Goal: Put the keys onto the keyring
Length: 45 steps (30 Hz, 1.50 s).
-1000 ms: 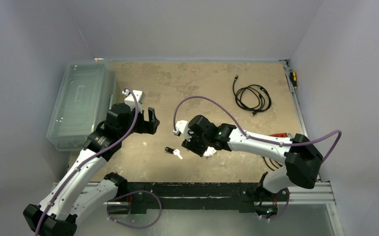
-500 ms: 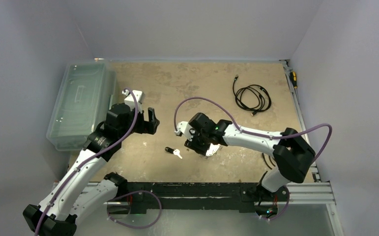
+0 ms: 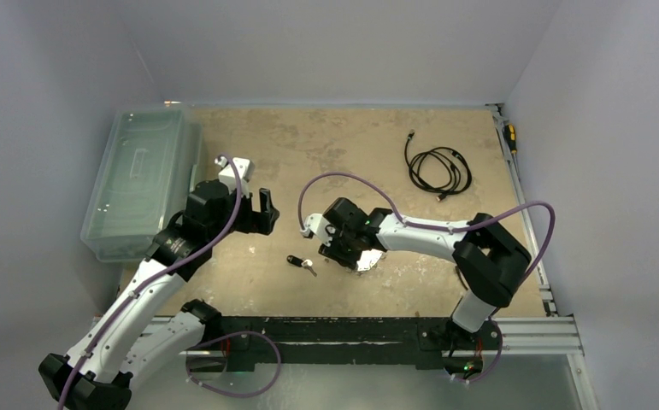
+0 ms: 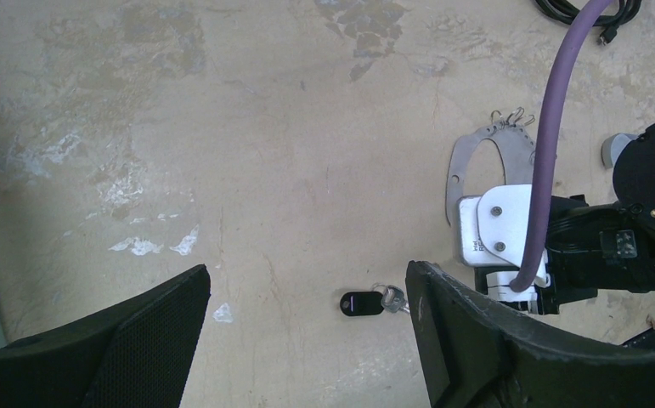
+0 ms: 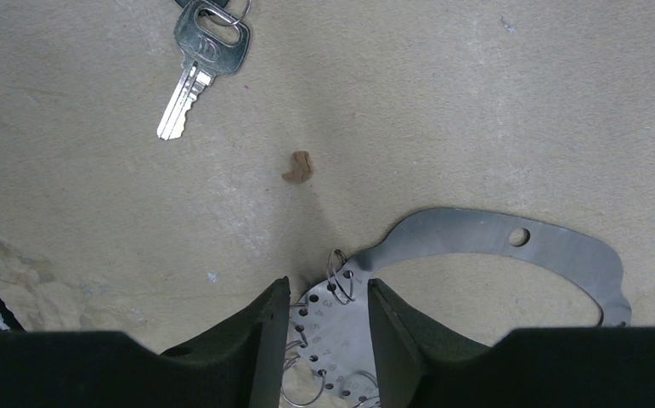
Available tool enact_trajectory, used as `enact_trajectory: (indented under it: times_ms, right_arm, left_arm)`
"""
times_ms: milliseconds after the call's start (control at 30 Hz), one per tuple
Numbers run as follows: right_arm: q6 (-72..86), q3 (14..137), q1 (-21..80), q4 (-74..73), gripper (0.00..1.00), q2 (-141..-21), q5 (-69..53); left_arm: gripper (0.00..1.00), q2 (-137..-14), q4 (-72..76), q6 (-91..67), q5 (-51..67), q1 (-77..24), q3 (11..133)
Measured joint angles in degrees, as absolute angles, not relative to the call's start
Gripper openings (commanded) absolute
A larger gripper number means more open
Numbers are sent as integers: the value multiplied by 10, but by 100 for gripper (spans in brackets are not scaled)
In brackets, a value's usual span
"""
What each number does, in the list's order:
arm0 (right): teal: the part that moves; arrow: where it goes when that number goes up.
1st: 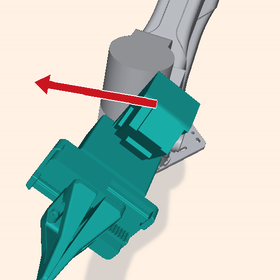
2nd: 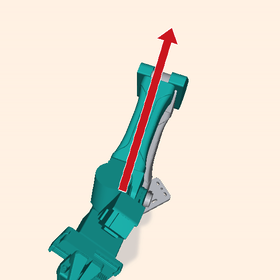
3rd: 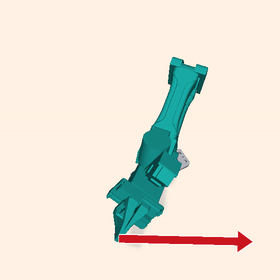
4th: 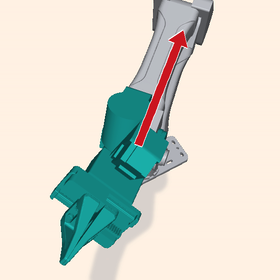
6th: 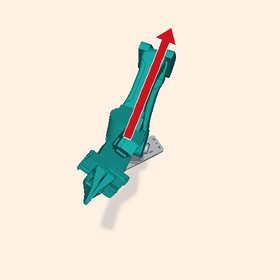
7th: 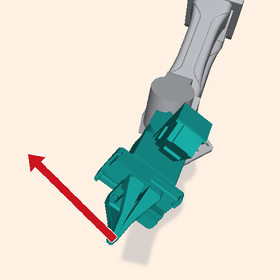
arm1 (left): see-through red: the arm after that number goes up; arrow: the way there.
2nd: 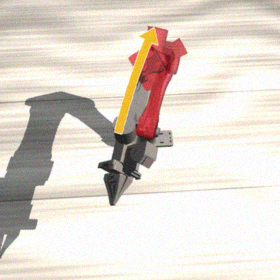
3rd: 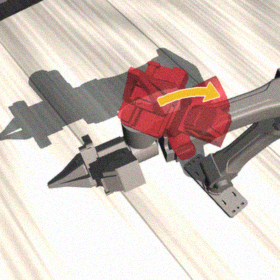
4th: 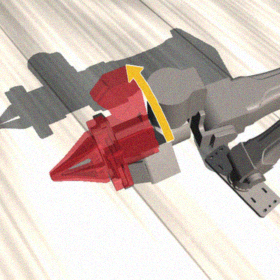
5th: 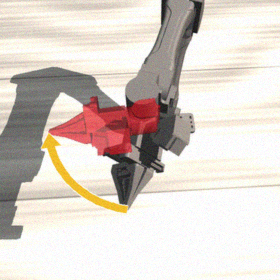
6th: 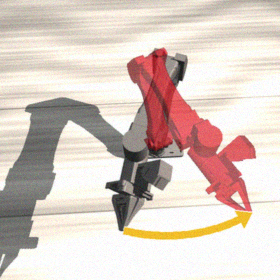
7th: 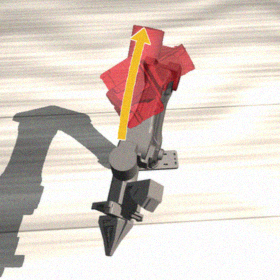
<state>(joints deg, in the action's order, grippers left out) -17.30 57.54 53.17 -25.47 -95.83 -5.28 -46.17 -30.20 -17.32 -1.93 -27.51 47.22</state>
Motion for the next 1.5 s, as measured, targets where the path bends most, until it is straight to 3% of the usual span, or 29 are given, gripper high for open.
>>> enact_trajectory:
  times_ms: [400,600,700,1000,1500]
  right_arm:
    - [-177,576,532,-234,30,-978,-25]
    - [-178,576,532,-228,14,-979,-20]
    - [-181,576,532,-227,0,-979,-20]
    - [-180,576,532,-229,0,-967,-9]
    - [-166,566,589,-220,0,-755,-57]
  left_arm:
    - [84,-463,-302,-173,-20,-279,472]
    - [84,-466,-302,-173,-20,-279,472]
    - [83,-469,-302,-173,-20,-279,472]
    - [82,-477,-302,-171,-16,-279,472]
    - [75,-406,-253,-156,143,-279,470]
